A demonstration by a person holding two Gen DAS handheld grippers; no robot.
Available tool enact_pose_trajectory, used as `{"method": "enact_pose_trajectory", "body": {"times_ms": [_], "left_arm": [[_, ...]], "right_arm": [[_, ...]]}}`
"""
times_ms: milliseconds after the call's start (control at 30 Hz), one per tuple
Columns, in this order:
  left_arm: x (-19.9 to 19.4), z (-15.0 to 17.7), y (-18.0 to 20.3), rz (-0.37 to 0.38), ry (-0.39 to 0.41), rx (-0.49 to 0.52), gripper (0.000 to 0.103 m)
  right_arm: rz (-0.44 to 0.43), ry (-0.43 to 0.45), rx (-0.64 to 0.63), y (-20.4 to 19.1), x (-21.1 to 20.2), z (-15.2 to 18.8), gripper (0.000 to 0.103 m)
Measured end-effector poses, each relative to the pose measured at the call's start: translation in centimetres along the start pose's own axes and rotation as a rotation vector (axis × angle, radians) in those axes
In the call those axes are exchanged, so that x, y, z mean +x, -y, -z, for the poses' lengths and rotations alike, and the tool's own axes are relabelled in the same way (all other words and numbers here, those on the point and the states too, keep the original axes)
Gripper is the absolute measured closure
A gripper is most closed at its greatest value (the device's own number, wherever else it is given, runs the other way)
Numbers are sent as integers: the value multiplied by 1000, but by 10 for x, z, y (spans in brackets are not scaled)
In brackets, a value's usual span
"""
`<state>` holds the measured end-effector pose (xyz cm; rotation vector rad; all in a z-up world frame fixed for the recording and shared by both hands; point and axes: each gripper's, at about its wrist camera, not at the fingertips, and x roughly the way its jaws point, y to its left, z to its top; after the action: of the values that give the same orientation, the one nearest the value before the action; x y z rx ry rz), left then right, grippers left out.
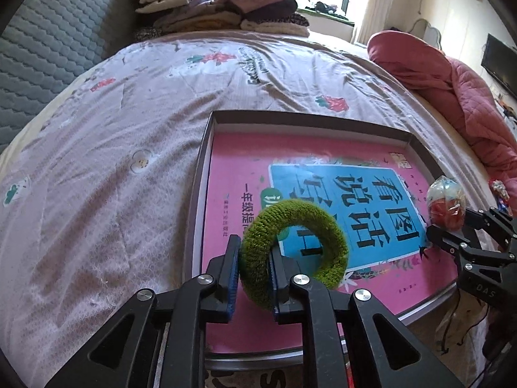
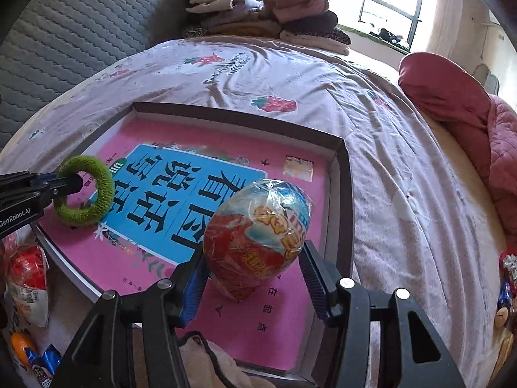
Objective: Organize objects
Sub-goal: 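Lower the green ring into the tray with the left gripper while the right gripper places the egg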
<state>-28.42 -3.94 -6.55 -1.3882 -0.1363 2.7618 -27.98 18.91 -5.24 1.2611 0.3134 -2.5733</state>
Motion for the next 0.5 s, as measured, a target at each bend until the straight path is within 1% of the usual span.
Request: {"method": "enact_pose_trajectory", "body": {"times_ms": [100,233,367,500], "left_arm": [[5,1,-2,5,-29,-10,82],[1,1,-4,11,-20,-21,78],[-7,0,-7,12,1,-35,66],[-16,-3,-8,19,20,-42,60]], "right_arm": [[-4,-5,6,0,-1,0,47],[5,9,6,-1,-7,-3,47],[7,16,17,-1,-11,-5,47],[11,22,28,1,-13,-7,47]]}}
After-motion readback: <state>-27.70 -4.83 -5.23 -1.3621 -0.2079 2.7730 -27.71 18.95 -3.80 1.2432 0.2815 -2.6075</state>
